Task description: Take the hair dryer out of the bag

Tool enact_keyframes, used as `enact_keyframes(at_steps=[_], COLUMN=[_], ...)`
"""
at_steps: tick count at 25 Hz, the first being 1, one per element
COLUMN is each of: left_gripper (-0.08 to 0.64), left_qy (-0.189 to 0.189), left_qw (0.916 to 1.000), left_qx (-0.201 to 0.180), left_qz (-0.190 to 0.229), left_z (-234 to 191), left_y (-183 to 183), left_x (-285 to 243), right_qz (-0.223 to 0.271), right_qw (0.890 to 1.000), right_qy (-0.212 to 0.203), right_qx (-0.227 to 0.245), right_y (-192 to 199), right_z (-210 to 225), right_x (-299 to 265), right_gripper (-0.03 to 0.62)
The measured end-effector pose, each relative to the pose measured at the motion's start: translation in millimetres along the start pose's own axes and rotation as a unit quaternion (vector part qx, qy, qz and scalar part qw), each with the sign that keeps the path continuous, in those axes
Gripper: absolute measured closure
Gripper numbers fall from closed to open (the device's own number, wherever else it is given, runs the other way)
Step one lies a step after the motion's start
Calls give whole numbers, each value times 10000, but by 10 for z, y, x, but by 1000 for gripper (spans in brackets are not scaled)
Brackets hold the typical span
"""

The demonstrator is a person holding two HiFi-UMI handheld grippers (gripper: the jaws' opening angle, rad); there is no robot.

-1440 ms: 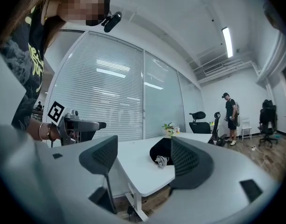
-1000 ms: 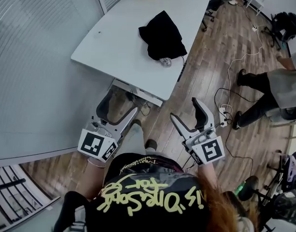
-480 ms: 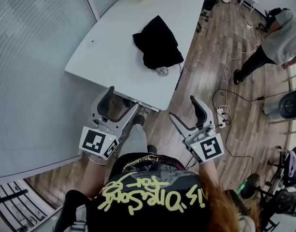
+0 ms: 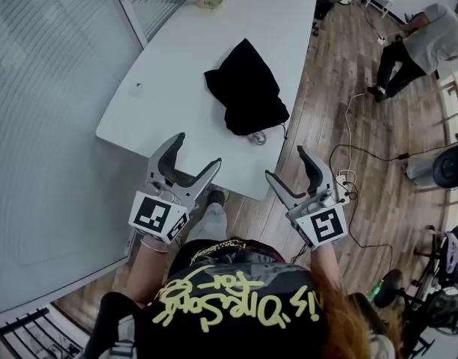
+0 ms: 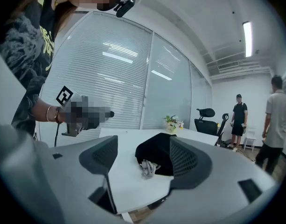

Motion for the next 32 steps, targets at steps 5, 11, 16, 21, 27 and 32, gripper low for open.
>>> enact_keyframes(at_steps=[5, 11, 16, 21, 27, 32], left_gripper=[195, 195, 195, 209, 278, 412], left_qy=[304, 837, 1221, 1557, 1623, 1643], left_qw=[9990, 9912, 9800, 9678, 9627, 9625], left_qx=[-101, -484, -797, -1053, -1317, -1393], left_qz=[-319, -908, -1357, -1673, -1718, -1652], left_z=[-280, -379, -394, -389, -470, -523], left_y=[109, 372, 635, 794, 878, 810], left_x=[-356, -810, -1131, -1337, -1421, -1476], right_qz=[-502, -1133, -1809, -1953, -2035, -1913], right_qw=[9971, 9842, 9636, 9571, 9505, 9438], right_qy=[286, 231, 224, 213, 169, 173], right_qx=[493, 1340, 1954, 2130, 2342, 2689], right_y=[156, 518, 771, 850, 897, 802], right_z=[288, 511, 578, 625, 631, 616], right_x=[-344, -718, -978, -1154, -1257, -1310], right_gripper=[256, 256, 256, 259, 271, 430])
Point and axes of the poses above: the fingertips, and each gripper's own axes: x backward along the fingers, z to its right, y out of its underside, the point moved 8 cm from there along x, backward along the fingers, and after that the axes turned 4 degrees about x, right-handed, at the moved point
